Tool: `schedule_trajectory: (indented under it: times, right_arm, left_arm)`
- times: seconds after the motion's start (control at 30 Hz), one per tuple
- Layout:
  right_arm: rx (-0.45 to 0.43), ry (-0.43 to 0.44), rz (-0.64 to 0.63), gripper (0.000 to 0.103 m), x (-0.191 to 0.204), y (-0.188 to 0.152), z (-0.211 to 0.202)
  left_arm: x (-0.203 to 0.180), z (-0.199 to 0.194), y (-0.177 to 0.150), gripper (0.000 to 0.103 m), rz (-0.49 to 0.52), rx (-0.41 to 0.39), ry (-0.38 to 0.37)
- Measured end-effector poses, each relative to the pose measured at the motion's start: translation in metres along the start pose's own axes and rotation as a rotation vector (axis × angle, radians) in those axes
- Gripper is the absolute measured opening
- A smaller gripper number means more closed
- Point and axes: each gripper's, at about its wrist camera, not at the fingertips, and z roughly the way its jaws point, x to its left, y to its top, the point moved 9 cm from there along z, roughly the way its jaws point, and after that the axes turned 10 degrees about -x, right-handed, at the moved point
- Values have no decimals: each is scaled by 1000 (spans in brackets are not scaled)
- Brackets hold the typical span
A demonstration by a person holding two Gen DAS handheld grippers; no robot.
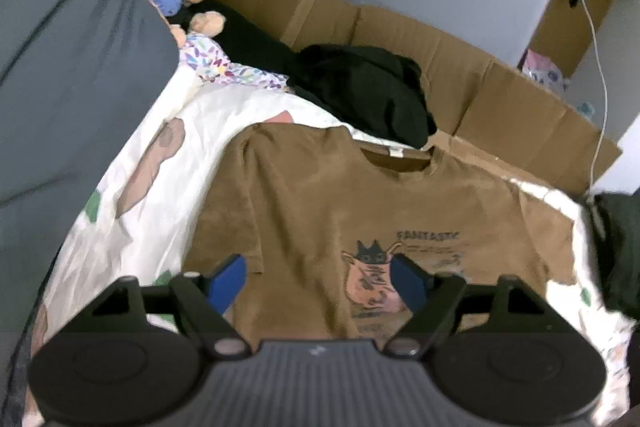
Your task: Fold clothes
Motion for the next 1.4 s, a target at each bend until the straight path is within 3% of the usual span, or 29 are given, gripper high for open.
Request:
schedule_trajectory:
  times: [0.17, 0.5, 0.63, 0.83, 0.9, 0.97, 1.07, 1.4]
  right_arm:
    - [30, -4, -36, 102, 3, -14, 33]
    - [114, 12, -97, 101, 17, -39, 93]
    - [132, 31, -127, 101, 28, -45, 106]
    - [158, 60, -173, 95, 46, -52, 125]
    - [167, 70, -188, 95, 52, -55, 132]
    - [176, 80, -203, 95, 57, -57, 138]
    - [189, 94, -225, 95, 66, -61, 148]
    - [211, 126, -261, 95, 84, -65, 167]
  left_arm:
    - [6, 35, -15, 67, 85, 11, -52]
    - [33, 87, -37, 64, 133, -35, -84]
    - [40, 99, -43, 58, 166, -57, -80]
    - [51, 123, -57, 56, 32, -62, -108]
    - [51, 129, -62, 55, 50, -59, -92]
    - [52, 137, -69, 45, 53, -46, -81]
    - [54, 148, -77, 39, 61, -34, -63]
    - [70, 152, -81, 36, 141, -54, 21]
